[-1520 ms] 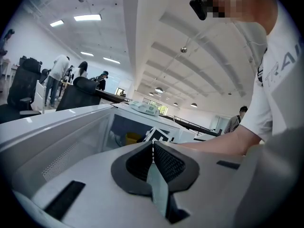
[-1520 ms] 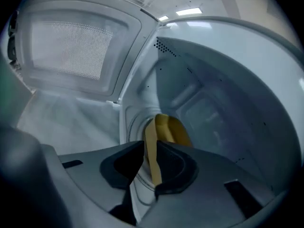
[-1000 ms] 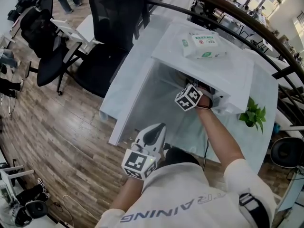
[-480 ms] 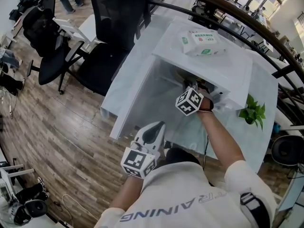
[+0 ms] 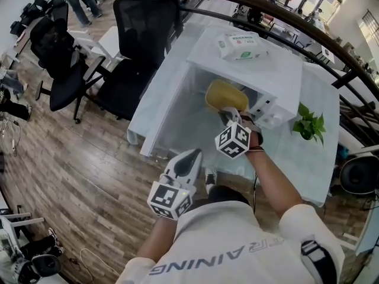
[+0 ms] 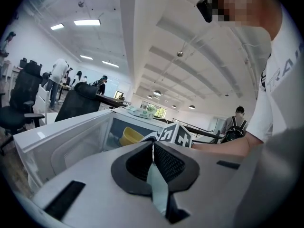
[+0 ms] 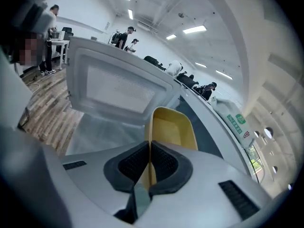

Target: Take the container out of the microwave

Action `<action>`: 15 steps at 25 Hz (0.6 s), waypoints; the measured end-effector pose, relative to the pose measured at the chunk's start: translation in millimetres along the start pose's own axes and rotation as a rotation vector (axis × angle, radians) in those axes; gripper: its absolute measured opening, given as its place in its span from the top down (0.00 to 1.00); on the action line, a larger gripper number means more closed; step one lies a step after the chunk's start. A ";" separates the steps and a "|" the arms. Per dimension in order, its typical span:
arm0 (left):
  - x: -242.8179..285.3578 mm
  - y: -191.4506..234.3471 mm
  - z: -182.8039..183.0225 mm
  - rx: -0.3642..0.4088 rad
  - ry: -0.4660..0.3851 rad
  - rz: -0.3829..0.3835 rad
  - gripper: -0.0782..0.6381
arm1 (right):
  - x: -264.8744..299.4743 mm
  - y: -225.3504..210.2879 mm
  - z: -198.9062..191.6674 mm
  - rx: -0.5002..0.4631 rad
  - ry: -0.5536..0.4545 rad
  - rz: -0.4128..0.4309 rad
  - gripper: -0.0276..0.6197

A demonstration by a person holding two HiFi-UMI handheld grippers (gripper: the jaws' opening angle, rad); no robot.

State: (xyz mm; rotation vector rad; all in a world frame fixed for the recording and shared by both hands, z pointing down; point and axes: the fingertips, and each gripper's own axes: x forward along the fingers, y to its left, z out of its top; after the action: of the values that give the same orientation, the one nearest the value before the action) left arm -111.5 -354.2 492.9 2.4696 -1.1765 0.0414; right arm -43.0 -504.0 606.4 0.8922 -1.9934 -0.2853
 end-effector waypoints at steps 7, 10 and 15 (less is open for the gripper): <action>-32.9 -13.5 -7.0 0.039 -0.017 -0.016 0.84 | -79.5 37.0 6.7 0.006 -0.012 -0.012 0.91; -43.3 -21.8 -6.2 0.062 -0.030 -0.030 0.84 | -116.9 45.6 4.6 0.022 -0.010 -0.027 0.91; -62.6 -36.1 -3.5 0.085 -0.050 -0.052 0.84 | -175.6 57.2 5.6 0.053 -0.012 -0.066 0.91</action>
State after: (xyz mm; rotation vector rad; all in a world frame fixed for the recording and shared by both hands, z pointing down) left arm -124.3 -286.2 471.5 2.5887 -1.1529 0.0153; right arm -17.1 -343.2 519.0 0.9928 -1.9930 -0.2766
